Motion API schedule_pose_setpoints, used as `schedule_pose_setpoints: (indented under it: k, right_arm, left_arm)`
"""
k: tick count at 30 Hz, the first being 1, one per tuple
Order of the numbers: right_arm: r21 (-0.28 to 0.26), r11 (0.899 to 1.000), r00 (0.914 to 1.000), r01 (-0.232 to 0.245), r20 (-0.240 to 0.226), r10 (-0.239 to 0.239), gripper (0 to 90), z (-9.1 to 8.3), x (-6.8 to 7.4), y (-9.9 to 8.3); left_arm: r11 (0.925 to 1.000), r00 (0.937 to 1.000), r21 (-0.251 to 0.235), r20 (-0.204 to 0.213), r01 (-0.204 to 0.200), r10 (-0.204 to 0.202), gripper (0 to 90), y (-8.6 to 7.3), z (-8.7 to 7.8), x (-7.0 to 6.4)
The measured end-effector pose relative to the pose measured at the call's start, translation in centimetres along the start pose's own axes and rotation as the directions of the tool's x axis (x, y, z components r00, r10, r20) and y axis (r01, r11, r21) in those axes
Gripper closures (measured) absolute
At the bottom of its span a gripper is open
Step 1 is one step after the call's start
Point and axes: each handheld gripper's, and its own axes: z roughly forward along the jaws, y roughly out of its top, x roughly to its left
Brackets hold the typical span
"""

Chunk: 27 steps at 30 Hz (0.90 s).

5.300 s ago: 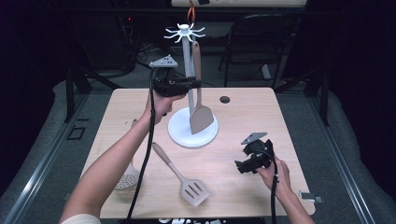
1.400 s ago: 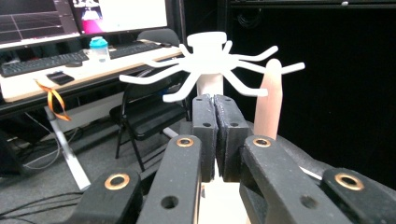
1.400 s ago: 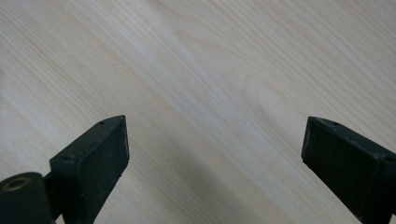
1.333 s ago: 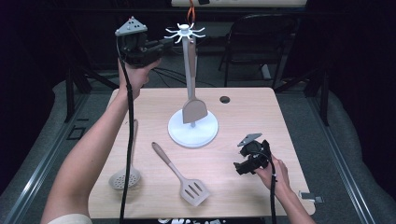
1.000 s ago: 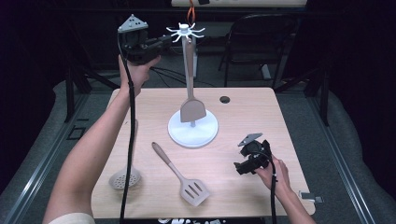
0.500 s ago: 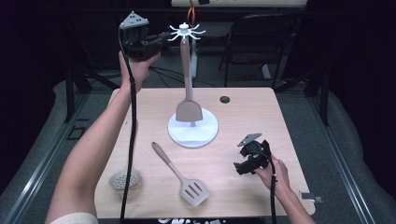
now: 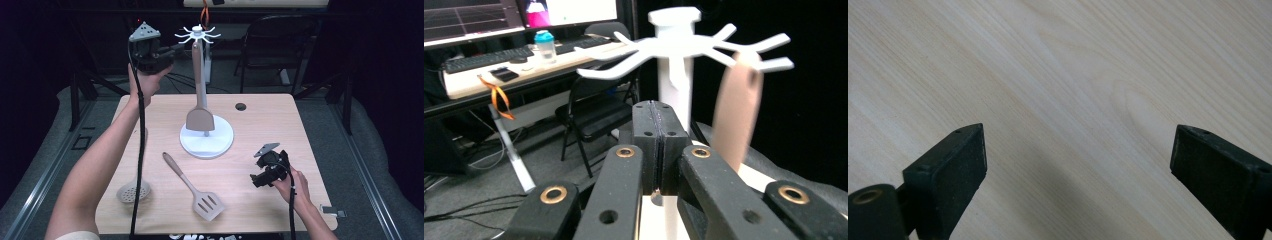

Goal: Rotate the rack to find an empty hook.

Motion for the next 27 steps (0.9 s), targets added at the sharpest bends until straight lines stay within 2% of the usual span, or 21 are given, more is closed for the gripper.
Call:
schedule_pose_setpoints:
  k: [5,11,17,22,27]
  right_arm:
    - [-0.002,1.000,1.0000,0.003,-0.007,-0.003,7.7,0.1,0.0,0.0]
    - [0.000,1.000,1.0000,0.006,-0.006,-0.006,7.8,0.1,0.1,0.1]
    - [-0.004,1.000,1.0000,0.003,-0.002,-0.003,7.8,0.0,0.1,0.0]
    - [-0.004,1.000,0.9999,-0.001,-0.015,0.001,7.8,0.1,0.0,0.0]
    - [0.006,1.000,1.0000,0.005,-0.006,-0.005,7.8,0.1,0.1,0.0]
  left_arm:
    - [0.9997,0.9991,-0.024,0.040,-0.009,0.010,89.6,0.2,-0.5,-0.9]
    - [0.9982,0.9981,-0.047,0.048,-0.037,0.039,89.5,0.9,-1.1,-1.7]
    - [0.9988,0.9997,-0.050,0.024,-0.004,0.006,89.7,0.8,-1.0,-0.7]
    - [0.9988,0.9999,-0.050,0.013,0.005,-0.004,89.8,0.7,-0.8,-0.3]
    - [0.9985,0.9998,-0.051,0.006,0.018,-0.017,89.7,0.8,-0.6,0.1]
